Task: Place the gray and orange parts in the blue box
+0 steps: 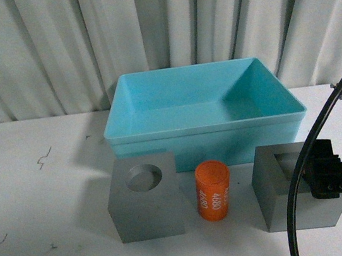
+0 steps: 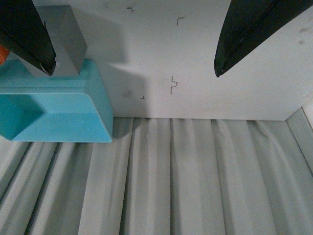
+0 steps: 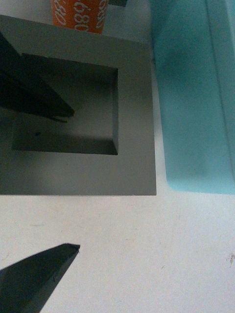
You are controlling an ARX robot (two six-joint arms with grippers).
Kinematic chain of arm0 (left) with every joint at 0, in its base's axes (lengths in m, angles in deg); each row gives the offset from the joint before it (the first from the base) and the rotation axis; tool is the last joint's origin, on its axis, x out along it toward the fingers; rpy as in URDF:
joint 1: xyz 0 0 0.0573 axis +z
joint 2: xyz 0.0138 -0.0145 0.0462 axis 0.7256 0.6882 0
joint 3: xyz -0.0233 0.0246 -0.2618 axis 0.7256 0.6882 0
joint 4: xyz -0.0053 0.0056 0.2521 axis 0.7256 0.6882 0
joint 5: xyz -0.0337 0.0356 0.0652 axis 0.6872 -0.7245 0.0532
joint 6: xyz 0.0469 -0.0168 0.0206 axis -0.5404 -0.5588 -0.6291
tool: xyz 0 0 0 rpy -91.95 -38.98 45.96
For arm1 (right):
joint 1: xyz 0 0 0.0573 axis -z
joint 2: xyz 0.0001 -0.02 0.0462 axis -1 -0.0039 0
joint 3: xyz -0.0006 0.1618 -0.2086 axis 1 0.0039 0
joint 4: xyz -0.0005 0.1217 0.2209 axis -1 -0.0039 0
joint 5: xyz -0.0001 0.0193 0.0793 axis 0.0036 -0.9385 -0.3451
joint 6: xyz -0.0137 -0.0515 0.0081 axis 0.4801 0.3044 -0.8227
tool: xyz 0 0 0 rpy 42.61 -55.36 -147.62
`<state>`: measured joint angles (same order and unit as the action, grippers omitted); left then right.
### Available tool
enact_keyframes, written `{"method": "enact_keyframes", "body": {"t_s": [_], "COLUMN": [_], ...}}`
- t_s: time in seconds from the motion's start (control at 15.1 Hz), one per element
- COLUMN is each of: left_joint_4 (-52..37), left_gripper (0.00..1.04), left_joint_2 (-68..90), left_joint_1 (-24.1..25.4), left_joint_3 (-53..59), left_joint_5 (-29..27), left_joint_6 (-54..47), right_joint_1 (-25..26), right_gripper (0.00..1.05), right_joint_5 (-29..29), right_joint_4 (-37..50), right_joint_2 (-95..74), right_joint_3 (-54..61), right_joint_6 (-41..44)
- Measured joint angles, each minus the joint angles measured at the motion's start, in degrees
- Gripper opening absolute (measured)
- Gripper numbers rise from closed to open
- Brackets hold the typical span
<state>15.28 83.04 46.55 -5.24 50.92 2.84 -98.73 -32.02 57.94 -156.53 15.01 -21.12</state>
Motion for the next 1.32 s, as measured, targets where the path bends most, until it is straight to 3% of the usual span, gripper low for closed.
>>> {"method": "enact_keyframes", "body": {"t_s": [0.4,0.66,0.73,0.79,0.93,1.32], "left_joint_4": [0.0,0.0,0.0,0.0,0.0,0.0], "left_gripper": [0.98,0.98,0.98,0.98,0.98,0.98], "left_joint_2": [0.0,0.0,0.0,0.0,0.0,0.0], "left_joint_1": [0.0,0.0,0.0,0.0,0.0,0.0], "left_joint_3": [0.0,0.0,0.0,0.0,0.0,0.0], "left_joint_5": [0.0,0.0,0.02,0.0,0.0,0.0], "left_joint_6": [0.0,0.0,0.0,0.0,0.0,0.0], "right_joint_1": [-0.72,1.51,4.55,5.01,3.19,-2.19], "right_gripper": [0.22,0.19,0.19,0.19,0.19,0.18], "right_joint_5": [1.49,1.79,-2.58,-3.43,-3.23,1.97], "right_joint_4": [-1.07,-12.41,-15.98,-13.14,-7.3,-10.49], "right_joint_2": [0.66,15.39,32.48,33.92,27.5,-1.51], "right_joint_3": [0.07,4.87,-0.11,-4.85,-13.18,-32.81], "right_joint_6": [-3.21,-0.13,2.4,3.26,6.71,6.43]}}
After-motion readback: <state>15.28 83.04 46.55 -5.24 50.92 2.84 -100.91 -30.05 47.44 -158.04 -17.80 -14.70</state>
